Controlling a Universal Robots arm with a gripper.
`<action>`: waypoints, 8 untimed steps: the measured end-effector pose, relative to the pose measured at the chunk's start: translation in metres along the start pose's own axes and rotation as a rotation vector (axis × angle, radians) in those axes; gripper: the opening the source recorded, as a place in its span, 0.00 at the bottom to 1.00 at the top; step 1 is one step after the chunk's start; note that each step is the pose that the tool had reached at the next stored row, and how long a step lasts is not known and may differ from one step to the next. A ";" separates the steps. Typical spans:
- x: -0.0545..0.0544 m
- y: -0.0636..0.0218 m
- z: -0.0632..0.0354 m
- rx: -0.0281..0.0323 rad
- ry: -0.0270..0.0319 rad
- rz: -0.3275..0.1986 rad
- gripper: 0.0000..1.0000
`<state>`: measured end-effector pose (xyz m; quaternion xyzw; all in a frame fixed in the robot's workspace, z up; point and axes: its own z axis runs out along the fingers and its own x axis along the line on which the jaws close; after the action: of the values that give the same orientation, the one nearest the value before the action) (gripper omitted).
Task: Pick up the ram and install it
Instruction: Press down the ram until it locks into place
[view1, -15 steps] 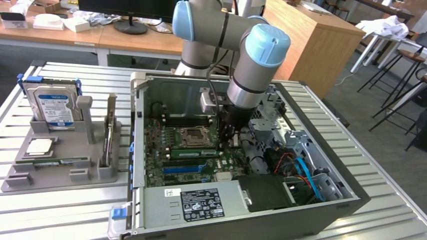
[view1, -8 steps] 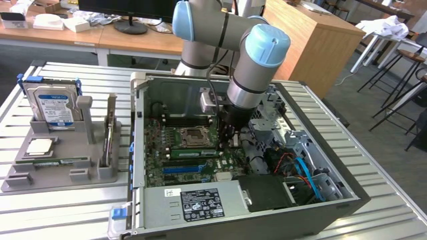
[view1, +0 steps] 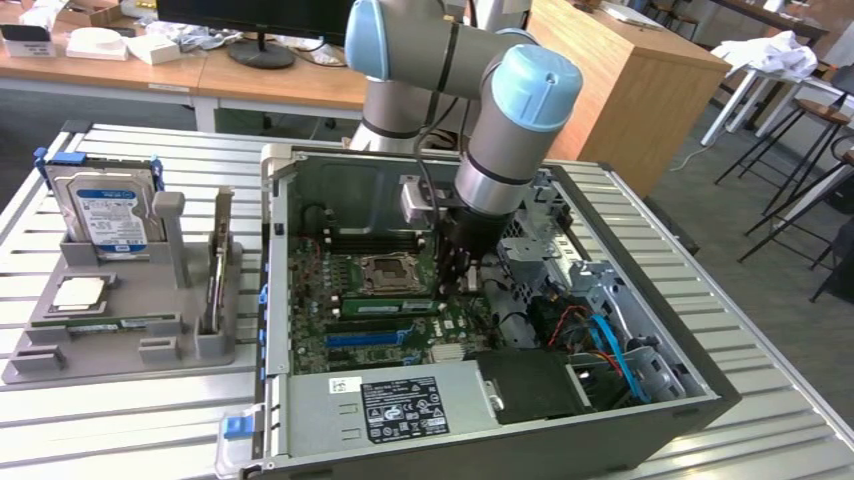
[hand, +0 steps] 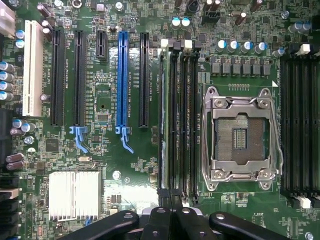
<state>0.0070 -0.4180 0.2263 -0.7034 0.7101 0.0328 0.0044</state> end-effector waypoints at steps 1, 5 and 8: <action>0.000 0.0000 -0.0013 0.0000 -0.0002 0.000 0.10; 0.000 0.0002 -0.0067 -0.0001 -0.0001 0.000 0.10; -0.001 0.0003 -0.0109 -0.0001 0.0000 0.000 0.10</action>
<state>0.0072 -0.4180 0.2373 -0.7034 0.7100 0.0329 0.0044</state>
